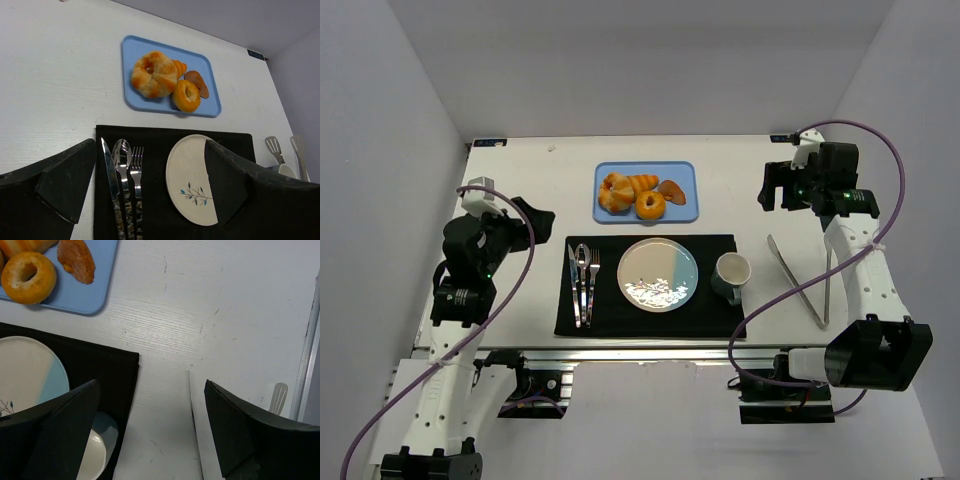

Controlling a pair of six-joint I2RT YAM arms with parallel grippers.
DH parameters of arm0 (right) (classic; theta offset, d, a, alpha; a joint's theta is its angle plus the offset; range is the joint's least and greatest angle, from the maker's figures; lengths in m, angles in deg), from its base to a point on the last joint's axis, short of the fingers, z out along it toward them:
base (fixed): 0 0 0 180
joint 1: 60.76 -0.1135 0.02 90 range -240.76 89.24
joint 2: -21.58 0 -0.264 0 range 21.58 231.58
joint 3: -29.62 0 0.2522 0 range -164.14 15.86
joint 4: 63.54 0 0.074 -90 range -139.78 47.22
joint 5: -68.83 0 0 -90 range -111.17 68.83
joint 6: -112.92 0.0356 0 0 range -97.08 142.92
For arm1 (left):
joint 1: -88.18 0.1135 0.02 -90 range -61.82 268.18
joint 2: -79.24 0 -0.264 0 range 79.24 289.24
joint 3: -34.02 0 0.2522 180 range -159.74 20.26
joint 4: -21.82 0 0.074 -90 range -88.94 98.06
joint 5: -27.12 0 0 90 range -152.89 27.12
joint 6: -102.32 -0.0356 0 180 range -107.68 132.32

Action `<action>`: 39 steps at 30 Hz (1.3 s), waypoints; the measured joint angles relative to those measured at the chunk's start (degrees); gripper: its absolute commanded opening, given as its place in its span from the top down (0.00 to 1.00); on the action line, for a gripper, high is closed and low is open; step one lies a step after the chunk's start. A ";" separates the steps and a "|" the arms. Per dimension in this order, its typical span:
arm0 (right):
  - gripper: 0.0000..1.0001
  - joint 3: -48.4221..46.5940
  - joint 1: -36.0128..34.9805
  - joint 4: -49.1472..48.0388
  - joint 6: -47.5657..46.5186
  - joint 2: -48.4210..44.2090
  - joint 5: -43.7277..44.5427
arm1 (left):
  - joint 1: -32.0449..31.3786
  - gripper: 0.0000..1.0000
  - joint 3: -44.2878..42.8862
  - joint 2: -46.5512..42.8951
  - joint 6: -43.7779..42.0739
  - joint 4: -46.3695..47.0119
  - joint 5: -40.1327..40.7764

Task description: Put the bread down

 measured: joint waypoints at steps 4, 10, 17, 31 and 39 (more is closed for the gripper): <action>0.11 0.26 0.00 -0.07 -0.92 -0.52 0.00 | 0.00 0.20 0.92 0.00 0.72 0.46 -2.25; 0.11 6.34 0.00 -0.48 -10.19 -7.39 -3.80 | 0.00 0.93 2.45 0.00 1.90 2.84 -5.01; 0.73 11.04 0.00 0.22 -15.34 -9.97 -4.11 | 0.00 0.22 4.85 -0.04 3.23 6.19 -6.93; 0.11 20.65 8.68 4.96 -15.61 -6.27 5.05 | 0.00 0.17 8.72 2.27 5.29 10.60 -11.34; 0.11 26.03 15.08 5.11 -22.36 -4.63 7.10 | 0.00 0.17 9.84 6.99 7.56 14.84 -14.16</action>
